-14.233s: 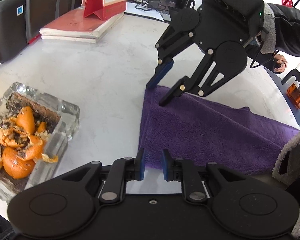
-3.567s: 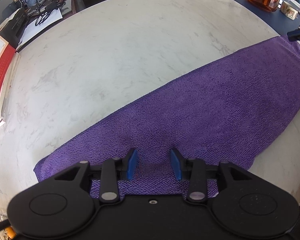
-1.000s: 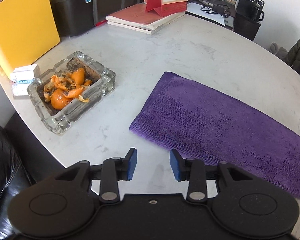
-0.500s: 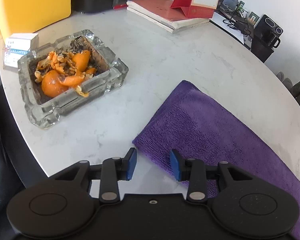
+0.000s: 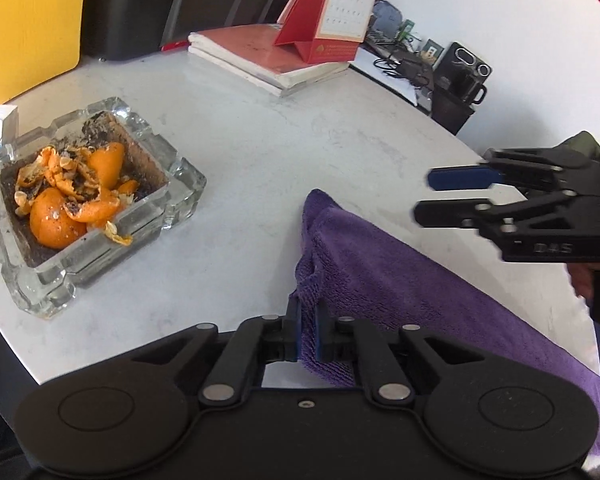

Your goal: Fold towel

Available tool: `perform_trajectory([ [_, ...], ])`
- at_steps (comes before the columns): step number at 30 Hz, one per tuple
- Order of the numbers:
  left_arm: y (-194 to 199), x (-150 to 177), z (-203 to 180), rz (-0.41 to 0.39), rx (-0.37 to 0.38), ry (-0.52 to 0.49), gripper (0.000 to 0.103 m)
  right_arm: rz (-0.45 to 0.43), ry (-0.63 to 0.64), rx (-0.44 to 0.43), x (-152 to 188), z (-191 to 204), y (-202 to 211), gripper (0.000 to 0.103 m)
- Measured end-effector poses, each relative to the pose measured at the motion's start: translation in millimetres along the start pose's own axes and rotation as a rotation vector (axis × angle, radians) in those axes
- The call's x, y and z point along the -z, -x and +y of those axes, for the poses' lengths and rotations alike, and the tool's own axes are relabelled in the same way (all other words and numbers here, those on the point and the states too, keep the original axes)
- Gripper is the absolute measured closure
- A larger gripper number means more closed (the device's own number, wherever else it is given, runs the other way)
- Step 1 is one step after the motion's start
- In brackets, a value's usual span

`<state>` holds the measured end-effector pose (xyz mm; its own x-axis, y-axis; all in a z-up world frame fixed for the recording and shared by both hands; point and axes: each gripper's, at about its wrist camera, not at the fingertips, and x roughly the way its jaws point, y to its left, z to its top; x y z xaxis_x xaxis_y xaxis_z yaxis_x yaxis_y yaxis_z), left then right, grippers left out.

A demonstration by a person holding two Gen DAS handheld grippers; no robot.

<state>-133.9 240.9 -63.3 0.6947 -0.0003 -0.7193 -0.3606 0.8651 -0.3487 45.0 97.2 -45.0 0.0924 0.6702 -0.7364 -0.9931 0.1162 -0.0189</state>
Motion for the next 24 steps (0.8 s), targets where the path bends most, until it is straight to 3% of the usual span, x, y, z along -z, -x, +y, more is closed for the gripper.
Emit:
perform_trajectory([
  [6, 9.4, 4.0, -0.5, -0.029, 0.092, -0.068, 0.098, 0.119, 0.286, -0.175, -13.4, -1.7, -55.3, 0.058],
  [9, 11.3, 5.2, -3.8, -0.044, 0.132, -0.108, 0.098, 0.160, 0.380, -0.219, -13.1, -2.6, -68.8, 0.058],
  [13, 15.4, 6.5, -9.2, -0.058, 0.184, -0.169, 0.098, 0.161, 0.445, -0.297, -14.9, -10.8, -80.7, 0.051],
  [16, 15.3, 6.9, -12.1, -0.045, 0.208, -0.207, 0.098, 0.143, 0.506, -0.356, -16.2, -13.6, -85.3, 0.038],
  [24, 13.8, 5.2, -13.9, 0.007, 0.222, -0.281, 0.098, 0.141, 0.666, -0.551, -25.2, -7.9, -99.2, 0.035],
])
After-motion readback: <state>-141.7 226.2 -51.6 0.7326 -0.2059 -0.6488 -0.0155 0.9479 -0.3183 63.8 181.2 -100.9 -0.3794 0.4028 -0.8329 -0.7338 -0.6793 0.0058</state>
